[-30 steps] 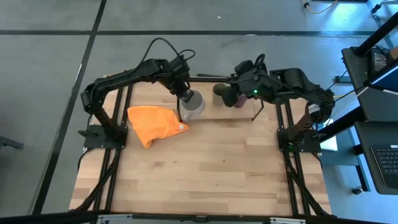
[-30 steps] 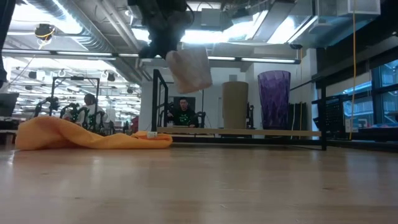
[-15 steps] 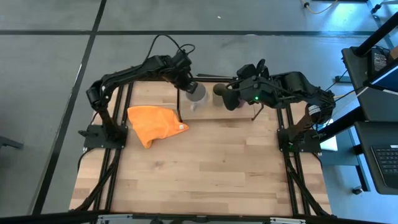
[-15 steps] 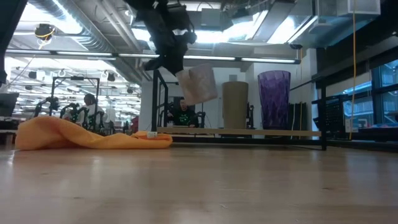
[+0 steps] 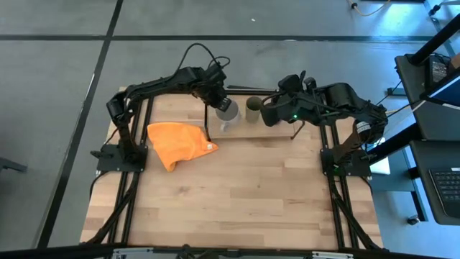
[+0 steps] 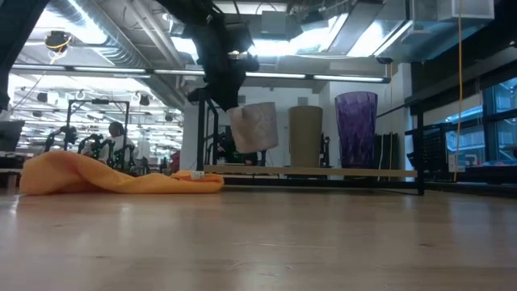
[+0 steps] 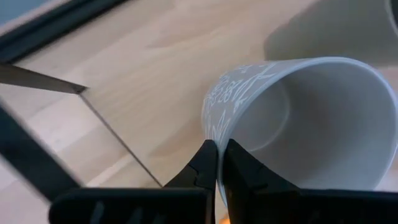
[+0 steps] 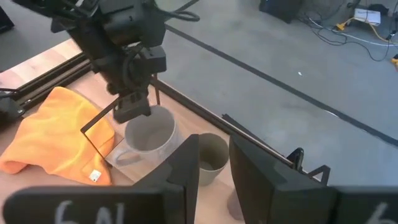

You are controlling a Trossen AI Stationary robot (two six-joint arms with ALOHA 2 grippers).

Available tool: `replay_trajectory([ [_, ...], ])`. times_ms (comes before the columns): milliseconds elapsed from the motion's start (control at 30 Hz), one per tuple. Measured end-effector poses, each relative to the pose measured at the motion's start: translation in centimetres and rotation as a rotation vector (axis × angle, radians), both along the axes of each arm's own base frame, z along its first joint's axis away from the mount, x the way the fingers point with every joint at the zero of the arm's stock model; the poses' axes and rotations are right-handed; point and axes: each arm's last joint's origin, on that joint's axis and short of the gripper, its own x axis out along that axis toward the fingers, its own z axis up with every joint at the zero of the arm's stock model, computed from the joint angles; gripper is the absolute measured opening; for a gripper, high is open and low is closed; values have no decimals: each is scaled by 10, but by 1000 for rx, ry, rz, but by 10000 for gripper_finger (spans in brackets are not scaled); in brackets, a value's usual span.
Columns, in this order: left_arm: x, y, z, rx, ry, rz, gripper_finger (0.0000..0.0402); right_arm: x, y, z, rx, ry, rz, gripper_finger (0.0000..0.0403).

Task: Stack small to large cups/mugs on shelf
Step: Put the white mug on the shelf

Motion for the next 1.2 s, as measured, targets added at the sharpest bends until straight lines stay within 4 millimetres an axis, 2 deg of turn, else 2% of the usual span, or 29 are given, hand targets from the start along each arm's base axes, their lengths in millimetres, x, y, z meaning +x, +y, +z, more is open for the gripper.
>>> replay_trajectory([
  [300,-5,3,-2,0,47,12,5,0,0,0,-15,-2,-11,91],
  [533,1,2,-13,-17,77,-7,8,0,0,0,-15,-2,-11,91],
  [800,1,5,-14,-1,79,4,11,0,1,0,-15,-2,-6,91],
  [1200,2,3,-12,-6,60,4,44,0,1,0,-21,6,1,91],
])
